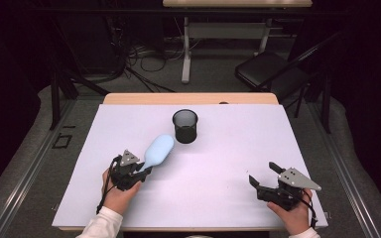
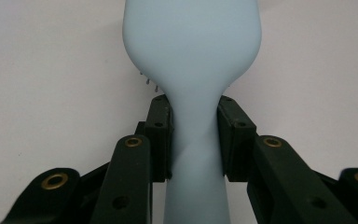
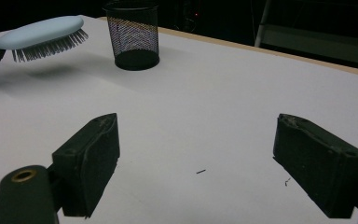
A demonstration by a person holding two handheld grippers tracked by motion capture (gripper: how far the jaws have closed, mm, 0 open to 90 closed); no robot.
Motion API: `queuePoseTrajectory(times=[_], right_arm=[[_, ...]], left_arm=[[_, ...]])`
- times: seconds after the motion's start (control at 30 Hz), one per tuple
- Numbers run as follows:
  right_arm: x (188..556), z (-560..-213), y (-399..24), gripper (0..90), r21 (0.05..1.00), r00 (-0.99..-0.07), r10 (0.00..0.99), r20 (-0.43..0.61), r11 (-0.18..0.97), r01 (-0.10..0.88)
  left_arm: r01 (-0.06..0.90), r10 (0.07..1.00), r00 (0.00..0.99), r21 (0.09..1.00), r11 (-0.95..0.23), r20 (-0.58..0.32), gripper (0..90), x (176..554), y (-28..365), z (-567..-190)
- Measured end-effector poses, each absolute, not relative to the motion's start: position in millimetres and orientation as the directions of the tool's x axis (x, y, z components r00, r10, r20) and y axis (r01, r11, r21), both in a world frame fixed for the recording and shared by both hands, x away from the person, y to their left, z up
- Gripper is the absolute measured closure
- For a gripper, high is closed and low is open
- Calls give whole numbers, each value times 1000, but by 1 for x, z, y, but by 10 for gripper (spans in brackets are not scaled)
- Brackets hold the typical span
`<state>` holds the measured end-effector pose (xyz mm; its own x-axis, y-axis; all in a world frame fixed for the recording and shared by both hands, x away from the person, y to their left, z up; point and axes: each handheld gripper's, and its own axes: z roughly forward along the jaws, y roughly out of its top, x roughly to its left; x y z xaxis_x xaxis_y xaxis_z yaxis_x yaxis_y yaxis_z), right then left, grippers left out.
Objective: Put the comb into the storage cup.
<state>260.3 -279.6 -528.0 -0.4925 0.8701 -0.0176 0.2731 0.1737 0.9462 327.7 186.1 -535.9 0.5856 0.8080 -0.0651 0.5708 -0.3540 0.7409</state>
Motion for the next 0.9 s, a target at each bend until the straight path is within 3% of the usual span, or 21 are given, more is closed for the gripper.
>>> queuePoseTrajectory(times=[0.57, 0.9], right_arm=[[261, -528, -280, 141, 946, -489, 872, -19, 174, 273], [260, -528, -280, 141, 944, -489, 872, -18, 176, 280]], left_arm=[[540, 771, 618, 796, -273, -155, 690, 328, 197, -501], [526, 763, 627, 807, -267, -156, 690, 330, 201, -487]])
